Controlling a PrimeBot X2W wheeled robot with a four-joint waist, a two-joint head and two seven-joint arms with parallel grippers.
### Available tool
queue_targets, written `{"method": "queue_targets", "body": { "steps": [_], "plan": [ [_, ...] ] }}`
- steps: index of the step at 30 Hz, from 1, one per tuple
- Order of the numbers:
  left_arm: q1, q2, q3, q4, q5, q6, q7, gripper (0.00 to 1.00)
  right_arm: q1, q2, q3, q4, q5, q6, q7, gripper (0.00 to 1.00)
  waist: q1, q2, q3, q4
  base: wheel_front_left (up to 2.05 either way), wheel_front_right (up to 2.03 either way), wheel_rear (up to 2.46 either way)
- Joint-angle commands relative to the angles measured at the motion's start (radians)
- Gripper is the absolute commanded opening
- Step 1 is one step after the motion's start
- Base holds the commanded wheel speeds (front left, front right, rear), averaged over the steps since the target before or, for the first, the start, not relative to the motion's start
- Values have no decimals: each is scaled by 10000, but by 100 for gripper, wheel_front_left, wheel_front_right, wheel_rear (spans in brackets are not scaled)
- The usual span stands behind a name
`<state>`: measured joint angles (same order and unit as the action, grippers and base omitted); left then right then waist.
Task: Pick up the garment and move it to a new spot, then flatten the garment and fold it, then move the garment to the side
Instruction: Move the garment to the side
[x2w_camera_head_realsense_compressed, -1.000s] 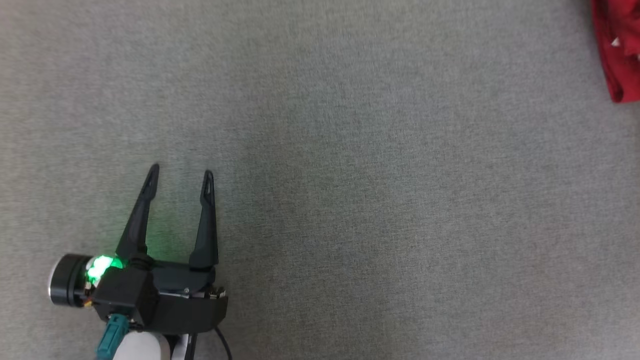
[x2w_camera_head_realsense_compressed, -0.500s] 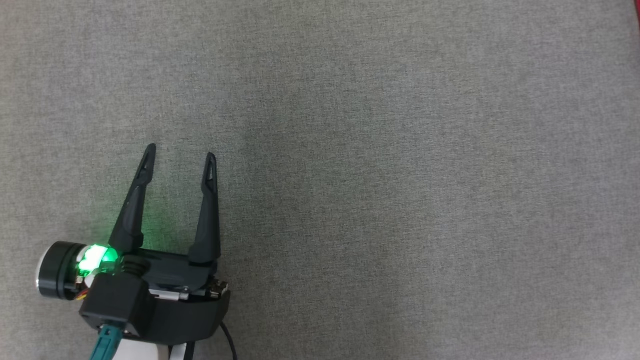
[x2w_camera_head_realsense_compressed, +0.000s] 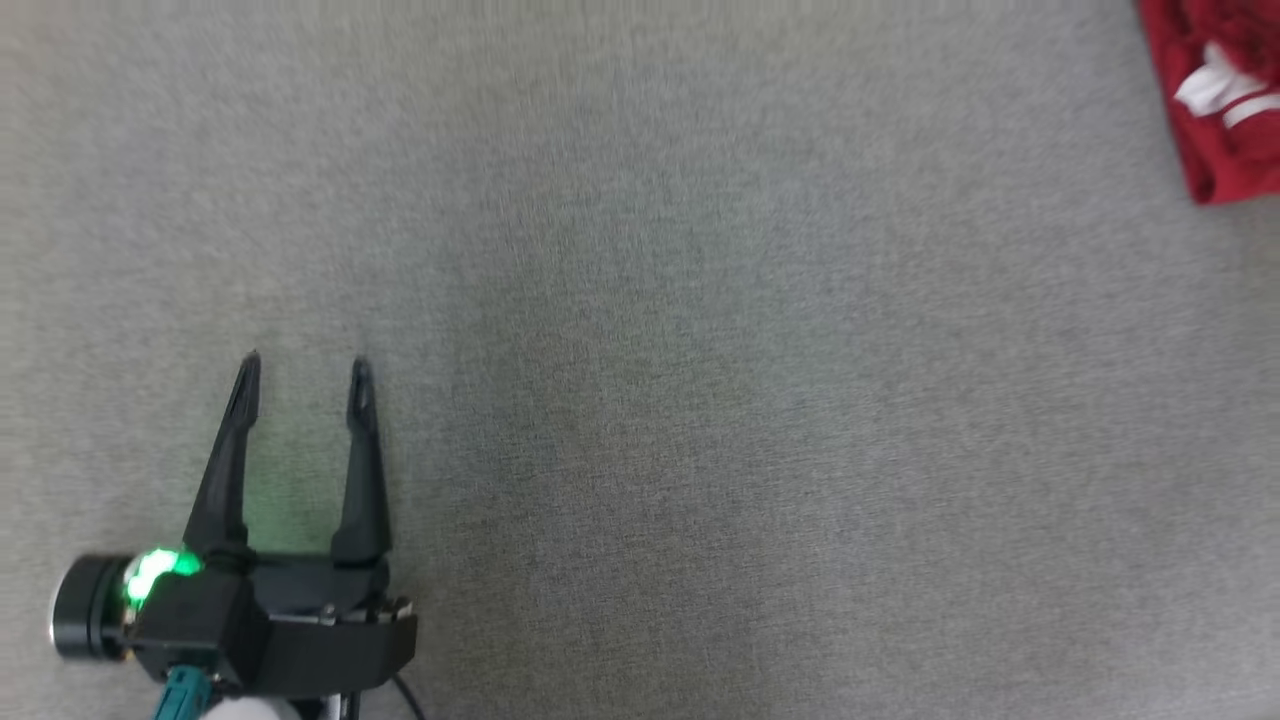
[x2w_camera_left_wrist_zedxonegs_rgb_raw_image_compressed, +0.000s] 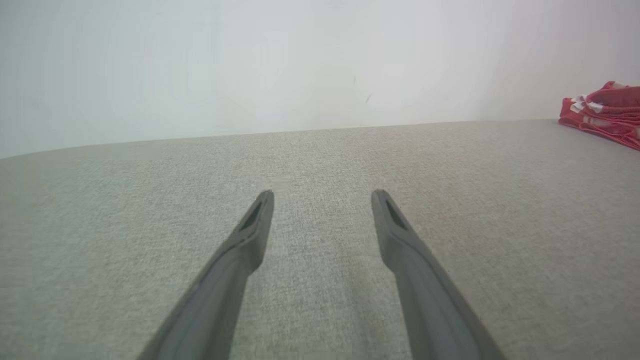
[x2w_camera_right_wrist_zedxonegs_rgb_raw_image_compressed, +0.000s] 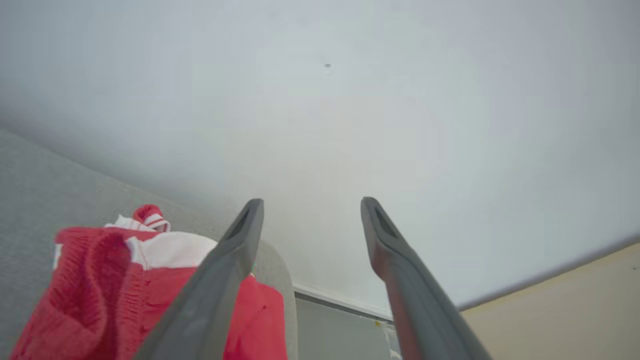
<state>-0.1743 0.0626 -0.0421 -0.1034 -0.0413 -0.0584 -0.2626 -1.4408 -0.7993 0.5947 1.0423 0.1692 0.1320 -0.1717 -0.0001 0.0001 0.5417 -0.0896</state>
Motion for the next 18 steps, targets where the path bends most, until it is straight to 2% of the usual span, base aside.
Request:
{"method": "queue_targets", "body": {
  "steps": [1, 6, 12, 13, 18],
  "plan": [
    [263, -15, 91, 129, -101, 51, -28, 100, 381, 313, -268, -168, 52, -33, -285, 100, 1, -1, -872, -41, 0, 0, 0],
    [798, -74, 403, 520, -347, 150, -28, 100, 1463, 1099, -1177, -1066, 26, -33, -833, 100, 1, -1, -1880, 60, 0, 0, 0],
    [1643, -120, 949, 842, -529, 312, -28, 100, 3374, 2183, -2732, -2677, 568, -32, -929, 100, 1, -1, -2942, -19, 0, 0, 0],
    [1643, -120, 949, 842, -529, 312, -28, 100, 3374, 2183, -2732, -2677, 568, -32, -929, 100, 1, -1, -2942, -19, 0, 0, 0],
    [2393, -124, 1047, 1043, -597, 408, -28, 100, 5588, 3117, -4449, -4274, 669, -32, -923, 100, 1, -1, -3745, 11, 0, 0, 0]
  ]
}}
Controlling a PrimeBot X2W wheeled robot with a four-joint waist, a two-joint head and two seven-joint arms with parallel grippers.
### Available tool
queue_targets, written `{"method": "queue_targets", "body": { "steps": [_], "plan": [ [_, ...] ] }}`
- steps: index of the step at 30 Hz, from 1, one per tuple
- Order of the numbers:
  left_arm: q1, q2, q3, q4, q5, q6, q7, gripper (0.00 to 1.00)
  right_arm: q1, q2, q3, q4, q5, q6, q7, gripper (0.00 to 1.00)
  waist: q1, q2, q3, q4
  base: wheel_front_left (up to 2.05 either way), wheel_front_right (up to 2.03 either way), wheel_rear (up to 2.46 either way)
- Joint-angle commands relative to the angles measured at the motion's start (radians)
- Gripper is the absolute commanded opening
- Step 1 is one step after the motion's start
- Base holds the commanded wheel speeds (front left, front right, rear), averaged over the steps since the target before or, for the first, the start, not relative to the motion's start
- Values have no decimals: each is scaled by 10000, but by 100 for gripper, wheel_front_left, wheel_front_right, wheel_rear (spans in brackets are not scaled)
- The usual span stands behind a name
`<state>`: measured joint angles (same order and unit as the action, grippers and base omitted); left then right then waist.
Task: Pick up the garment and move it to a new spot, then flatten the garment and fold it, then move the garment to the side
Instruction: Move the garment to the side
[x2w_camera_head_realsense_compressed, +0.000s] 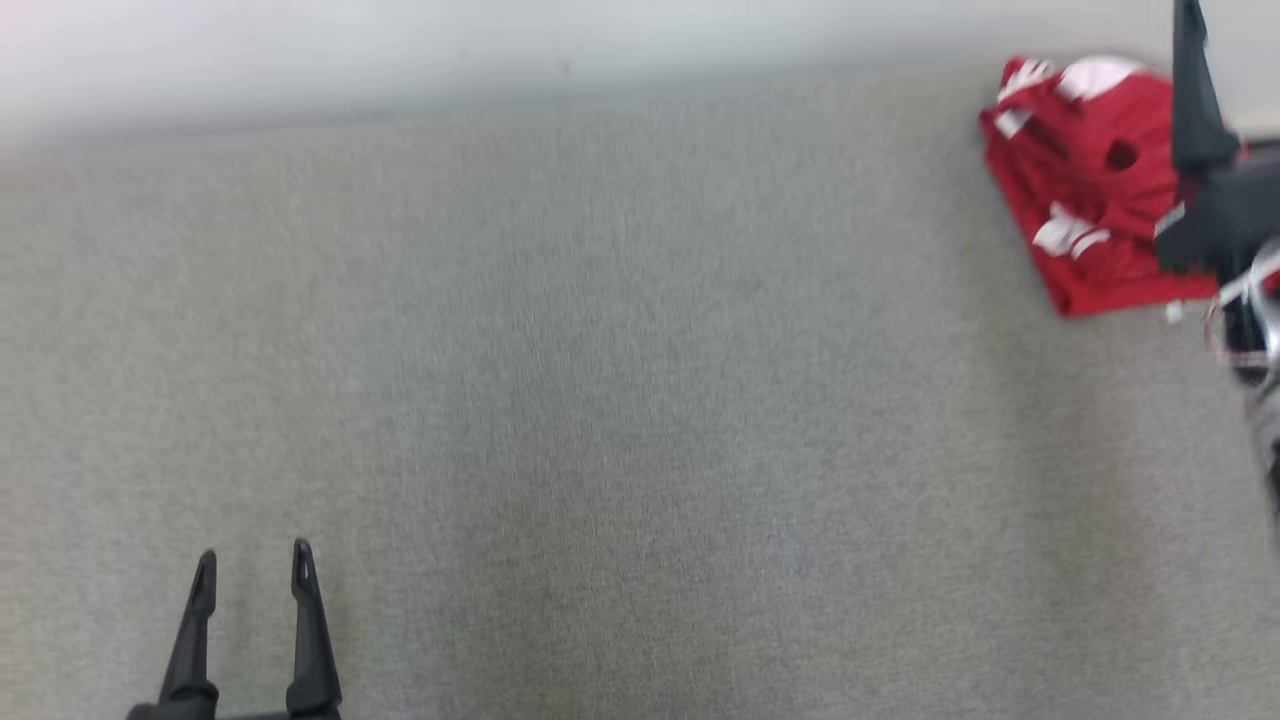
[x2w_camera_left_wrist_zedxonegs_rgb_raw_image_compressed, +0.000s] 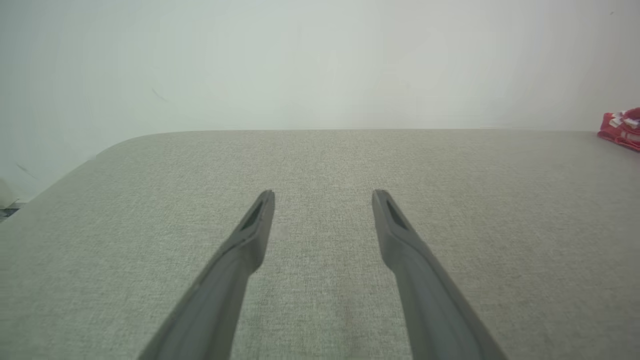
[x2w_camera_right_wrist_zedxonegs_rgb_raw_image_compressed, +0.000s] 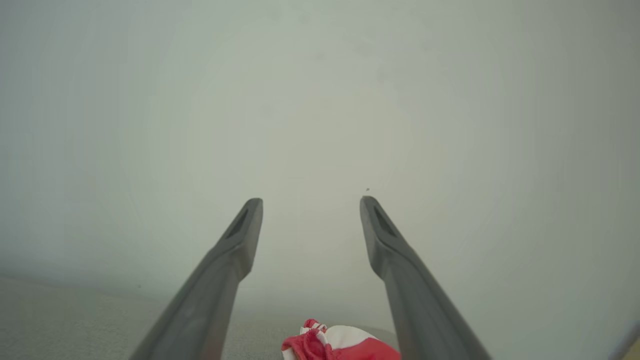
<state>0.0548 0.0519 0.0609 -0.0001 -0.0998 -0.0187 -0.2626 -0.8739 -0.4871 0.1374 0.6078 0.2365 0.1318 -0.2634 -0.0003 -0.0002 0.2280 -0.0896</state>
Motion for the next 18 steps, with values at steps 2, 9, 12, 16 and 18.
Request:
{"method": "queue_targets", "body": {
  "steps": [2, 9, 12, 16, 18],
  "plan": [
    [216, -19, -18, 103, -77, 23, -28, 100, 710, 463, -346, -404, -71, -30, -5, 100, 3, 2, -793, 37, 0, 0, 0],
    [252, -21, -402, 411, -94, 88, -28, 100, 3453, 1600, -1149, -1961, -455, -30, -5, 100, 3, 2, -1254, 332, 0, 0, 0],
    [247, -18, -567, 424, -122, 159, -28, 100, 4658, 2240, -1446, -2556, -694, -30, -6, 100, 3, 2, -1427, 494, 0, 0, 0],
    [306, -20, -668, 412, -183, 287, -28, 100, 5998, 3061, -1584, -3166, -851, -30, -6, 100, 3, 2, -1564, 532, 0, 0, 0],
    [321, -21, -746, 518, -174, 332, -28, 100, 6519, 3410, -1618, -3369, -908, -30, -6, 100, 3, 2, -1644, 570, 0, 0, 0]
  ]
}}
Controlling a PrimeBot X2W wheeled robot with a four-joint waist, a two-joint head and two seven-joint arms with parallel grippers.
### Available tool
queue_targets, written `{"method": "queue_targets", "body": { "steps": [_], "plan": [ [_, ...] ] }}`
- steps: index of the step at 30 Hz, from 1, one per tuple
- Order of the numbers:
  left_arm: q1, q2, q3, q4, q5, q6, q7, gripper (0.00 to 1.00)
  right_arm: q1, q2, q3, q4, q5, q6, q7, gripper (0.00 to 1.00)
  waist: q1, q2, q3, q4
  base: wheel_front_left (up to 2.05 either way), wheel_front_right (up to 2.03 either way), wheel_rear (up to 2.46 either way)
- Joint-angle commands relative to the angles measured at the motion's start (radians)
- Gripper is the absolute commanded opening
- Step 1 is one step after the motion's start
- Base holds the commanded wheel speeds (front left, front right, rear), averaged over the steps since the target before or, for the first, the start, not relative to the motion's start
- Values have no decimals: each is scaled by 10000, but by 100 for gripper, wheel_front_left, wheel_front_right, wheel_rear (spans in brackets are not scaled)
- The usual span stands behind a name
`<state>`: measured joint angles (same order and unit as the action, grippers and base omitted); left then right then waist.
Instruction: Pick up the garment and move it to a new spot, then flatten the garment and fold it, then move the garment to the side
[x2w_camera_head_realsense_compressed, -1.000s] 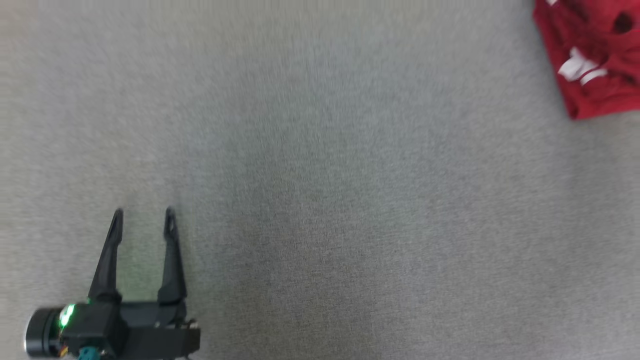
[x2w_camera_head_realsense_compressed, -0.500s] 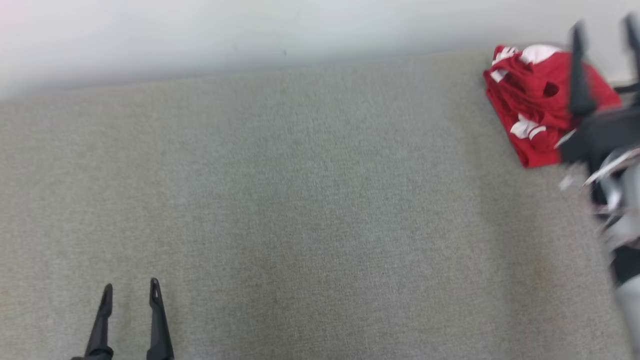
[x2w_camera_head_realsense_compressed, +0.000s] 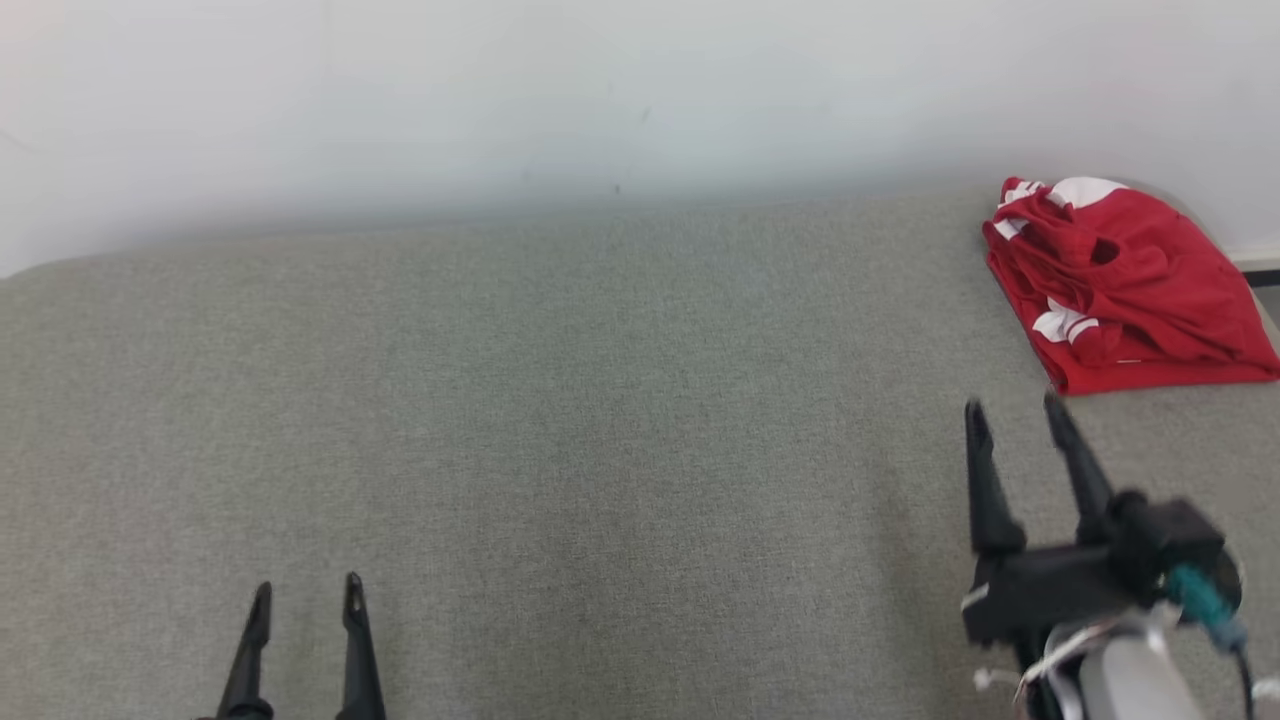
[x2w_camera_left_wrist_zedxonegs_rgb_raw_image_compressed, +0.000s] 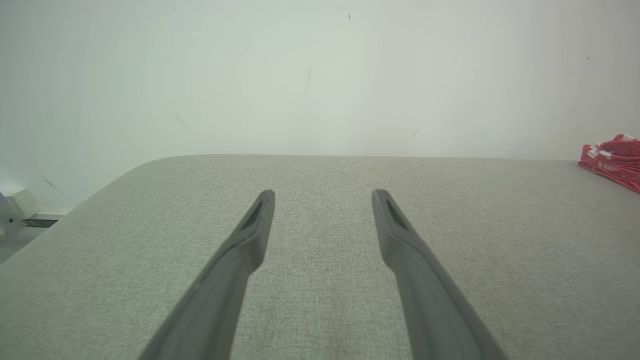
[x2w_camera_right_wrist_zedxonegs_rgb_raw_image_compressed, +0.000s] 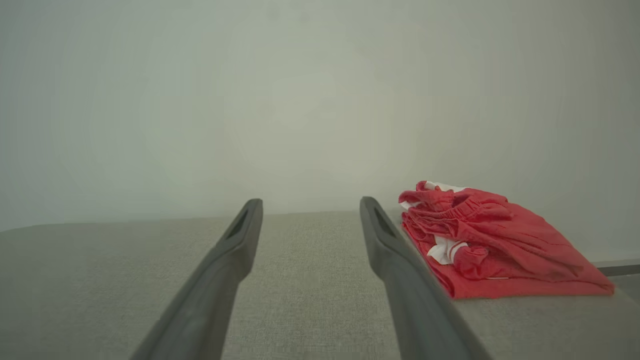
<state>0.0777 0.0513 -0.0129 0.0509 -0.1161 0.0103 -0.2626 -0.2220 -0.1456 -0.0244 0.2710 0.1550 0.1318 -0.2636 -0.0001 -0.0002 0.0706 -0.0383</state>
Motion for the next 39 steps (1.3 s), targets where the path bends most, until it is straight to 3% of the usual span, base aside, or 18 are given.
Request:
{"method": "queue_targets", "body": {
  "steps": [1, 9, 16, 39],
  "plan": [
    [82, -16, -44, 49, 2, 61, -28, 100, 264, 129, -8, -103, -151, -30, -6, 100, 1, 2, -113, 81, 0, 0, 0],
    [4, -13, -252, 366, -225, 153, -28, 100, 1919, 772, -91, -879, -520, -30, -6, 100, 1, 2, -426, 303, 0, 0, 0],
    [223, -14, -182, 503, -355, 189, -28, 100, 2774, 953, 31, -1124, -634, -30, -7, 100, 1, 2, -574, 317, 0, 0, 0],
    [275, -14, 71, 840, -257, 47, -28, 100, 2912, 972, -135, -998, -438, -30, -7, 100, 1, 2, -614, 390, 0, 0, 0]
  ]
}}
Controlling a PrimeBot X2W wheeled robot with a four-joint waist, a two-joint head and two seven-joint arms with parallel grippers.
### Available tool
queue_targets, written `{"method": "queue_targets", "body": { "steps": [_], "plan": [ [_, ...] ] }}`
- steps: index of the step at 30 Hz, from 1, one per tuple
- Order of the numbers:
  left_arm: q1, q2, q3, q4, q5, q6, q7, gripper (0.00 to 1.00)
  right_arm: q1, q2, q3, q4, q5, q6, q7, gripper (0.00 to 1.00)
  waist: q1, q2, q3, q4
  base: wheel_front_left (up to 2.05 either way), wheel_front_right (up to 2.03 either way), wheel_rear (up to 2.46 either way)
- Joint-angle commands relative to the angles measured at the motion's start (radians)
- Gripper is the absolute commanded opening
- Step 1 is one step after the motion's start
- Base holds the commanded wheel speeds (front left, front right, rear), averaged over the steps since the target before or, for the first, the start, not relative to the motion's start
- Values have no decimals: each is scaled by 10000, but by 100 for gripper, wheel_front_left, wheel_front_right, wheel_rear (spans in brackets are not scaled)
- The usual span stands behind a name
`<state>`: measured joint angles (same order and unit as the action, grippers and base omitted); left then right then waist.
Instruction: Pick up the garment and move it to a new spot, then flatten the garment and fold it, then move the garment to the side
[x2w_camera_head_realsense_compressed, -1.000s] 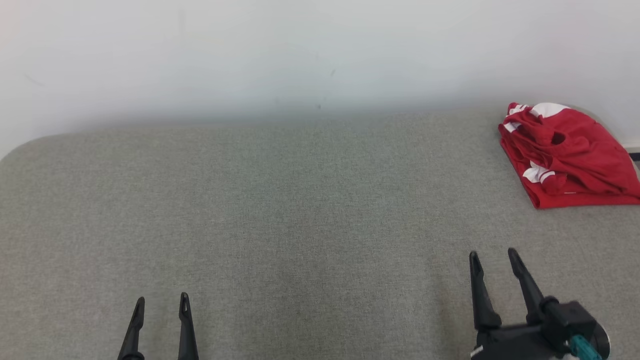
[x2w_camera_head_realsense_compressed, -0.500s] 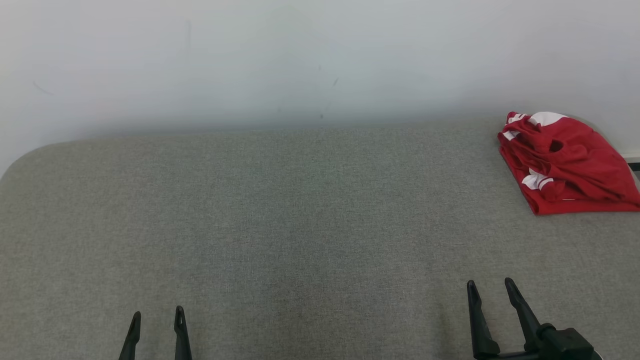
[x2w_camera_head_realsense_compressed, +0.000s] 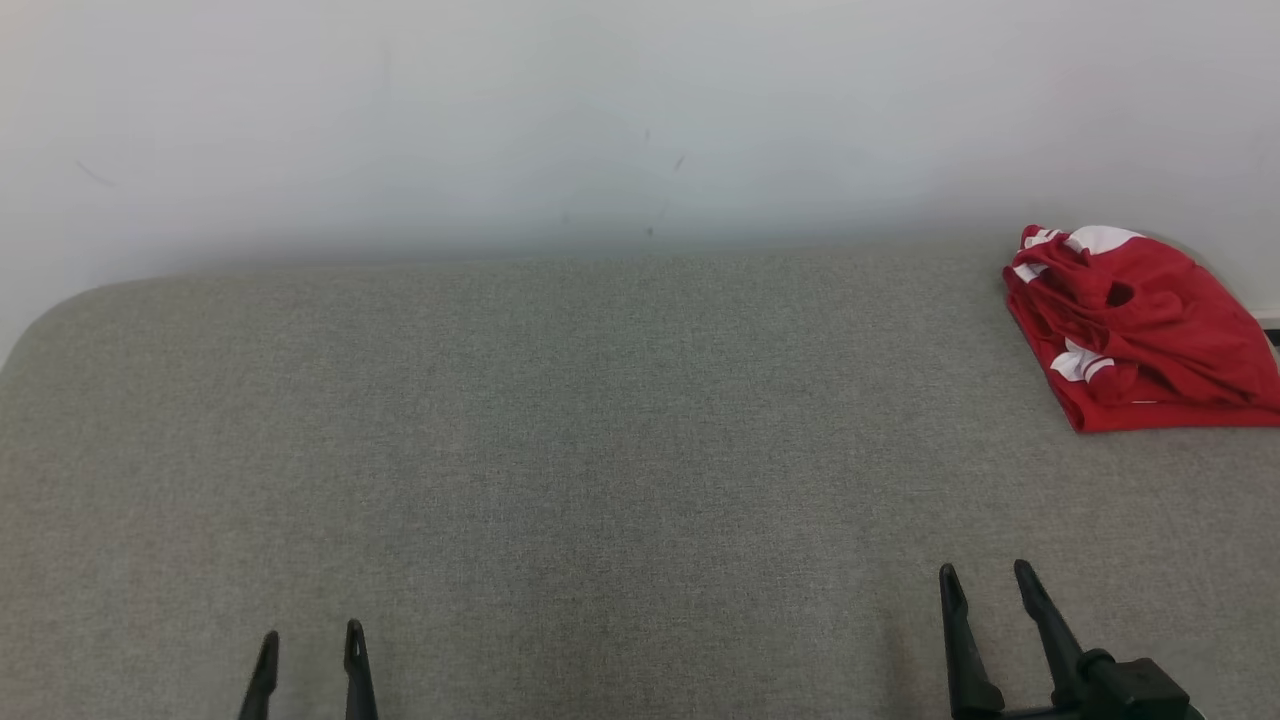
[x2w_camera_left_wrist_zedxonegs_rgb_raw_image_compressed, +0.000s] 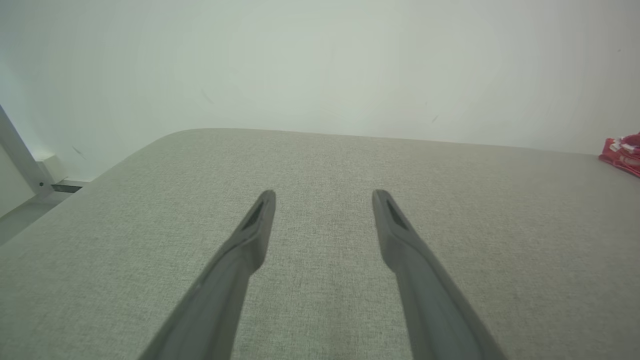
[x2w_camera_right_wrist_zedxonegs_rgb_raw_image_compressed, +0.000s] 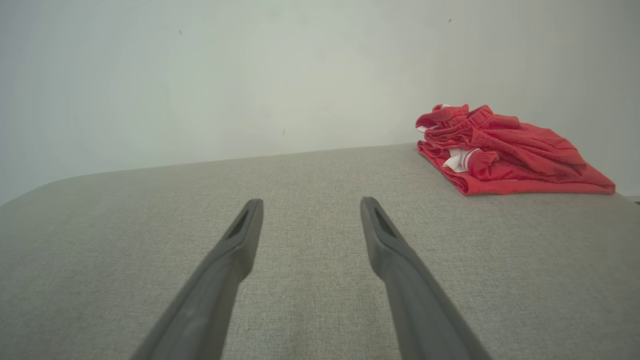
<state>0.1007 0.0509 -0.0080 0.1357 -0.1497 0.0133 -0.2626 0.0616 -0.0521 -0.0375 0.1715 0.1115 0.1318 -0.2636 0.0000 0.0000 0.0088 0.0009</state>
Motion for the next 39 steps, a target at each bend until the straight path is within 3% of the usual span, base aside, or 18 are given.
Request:
{"method": "queue_targets", "body": {
  "steps": [1, 6, 39],
  "plan": [
    [-2, 0, 5, -2, -5, -6, 2, 0, -2, 0, 5, 3, 7, 0, 0, 0, 0, 0, 2, 0, 0, 0, 0],
    [5, -17, 12, 448, -134, -13, 64, 0, 70, 2, 6, 446, 113, 0, 34, 0, 0, 0, 3, 0, 0, 0, 0],
    [-854, -8, 493, 690, -5872, -582, 1524, 0, -665, 9, -310, 536, 5998, -5, 1513, 0, 0, 0, -13, -3, 0, 0, 0]
  ]
}}
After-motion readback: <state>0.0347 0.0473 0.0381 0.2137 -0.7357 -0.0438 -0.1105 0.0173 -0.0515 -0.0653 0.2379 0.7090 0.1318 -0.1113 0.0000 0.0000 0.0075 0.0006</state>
